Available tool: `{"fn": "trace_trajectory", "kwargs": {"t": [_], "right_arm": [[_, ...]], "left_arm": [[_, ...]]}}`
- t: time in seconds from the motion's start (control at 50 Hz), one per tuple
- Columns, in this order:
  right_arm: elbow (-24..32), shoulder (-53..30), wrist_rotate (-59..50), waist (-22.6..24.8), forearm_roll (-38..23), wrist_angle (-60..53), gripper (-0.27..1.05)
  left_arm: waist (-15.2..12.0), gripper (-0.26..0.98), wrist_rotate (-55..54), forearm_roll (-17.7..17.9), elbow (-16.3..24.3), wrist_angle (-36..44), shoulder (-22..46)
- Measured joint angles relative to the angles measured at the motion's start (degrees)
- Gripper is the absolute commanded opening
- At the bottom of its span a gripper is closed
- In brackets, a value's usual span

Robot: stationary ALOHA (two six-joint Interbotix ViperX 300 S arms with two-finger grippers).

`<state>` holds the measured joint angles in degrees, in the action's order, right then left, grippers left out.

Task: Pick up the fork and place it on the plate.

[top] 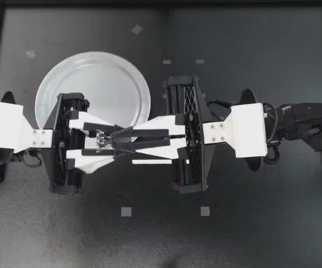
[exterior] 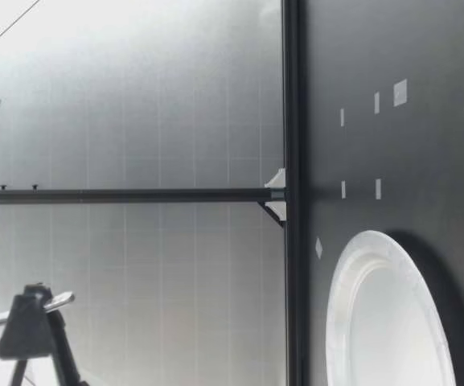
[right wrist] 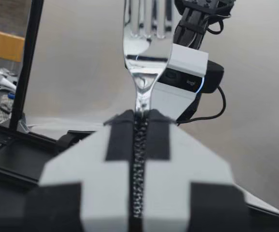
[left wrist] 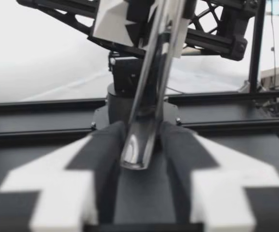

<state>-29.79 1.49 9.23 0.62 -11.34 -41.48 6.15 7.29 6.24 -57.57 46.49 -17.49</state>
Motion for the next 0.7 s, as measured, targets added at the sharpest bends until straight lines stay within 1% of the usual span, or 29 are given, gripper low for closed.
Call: {"fn": "trace_trajectory", "kwargs": {"t": [0.08, 0.18, 0.22, 0.28, 0.36, 0.38, 0.42, 0.44, 0.48, 0.5, 0.62, 0.7], "right_arm": [[0.0, 0.0, -0.18, 0.0, 0.0, -0.09, -0.04], [0.0, 0.0, -0.35, 0.0, 0.09, -0.09, -0.02], [0.0, 0.0, -0.53, 0.09, 0.18, -0.09, 0.01], [0.0, -0.09, -0.79, 0.0, 0.44, -0.09, 0.1], [0.0, -0.35, -1.76, 0.0, 0.62, 0.0, 0.32], [0.0, -0.35, -1.76, 0.0, 0.62, 0.0, 0.41], [-0.09, -0.44, -2.72, 0.0, 0.7, 0.0, 0.55], [-0.09, -0.44, -2.72, 0.0, 0.7, 0.0, 0.65], [-0.09, -0.53, -3.43, 0.0, 0.7, 0.0, 0.78], [-0.18, -0.53, -4.75, 0.0, 0.79, 0.18, 0.81], [-0.26, -0.53, -6.06, -0.09, 1.05, 0.18, 0.77], [-0.97, -0.62, -5.98, -0.18, 1.67, 0.09, 0.77]], "left_arm": [[0.09, 0.04, 0.0, 0.0, -0.09, 0.0, 0.0], [0.09, 0.02, 0.09, 0.09, -0.09, 0.0, 0.0], [0.09, 0.02, 0.09, 0.09, -0.09, 0.0, 0.0], [0.0, 0.02, 0.0, 0.0, -0.09, 0.0, 0.0], [0.09, 0.02, 0.0, 0.09, 0.0, -0.09, 0.0], [0.09, 0.02, 0.0, 0.09, -0.09, -0.09, 0.0], [0.09, 0.02, 0.0, 0.09, -0.09, -0.09, 0.0], [0.09, 0.02, 0.0, 0.09, -0.09, -0.18, 0.0], [0.18, 0.02, -0.09, 0.09, 0.0, -0.18, 0.0], [0.18, 0.02, -0.09, 0.09, 0.0, -0.18, 0.0], [0.26, 0.02, -0.35, 0.09, -0.09, -0.18, 0.0], [0.53, 0.02, -1.58, 0.09, -0.35, -0.88, -0.26]]}}
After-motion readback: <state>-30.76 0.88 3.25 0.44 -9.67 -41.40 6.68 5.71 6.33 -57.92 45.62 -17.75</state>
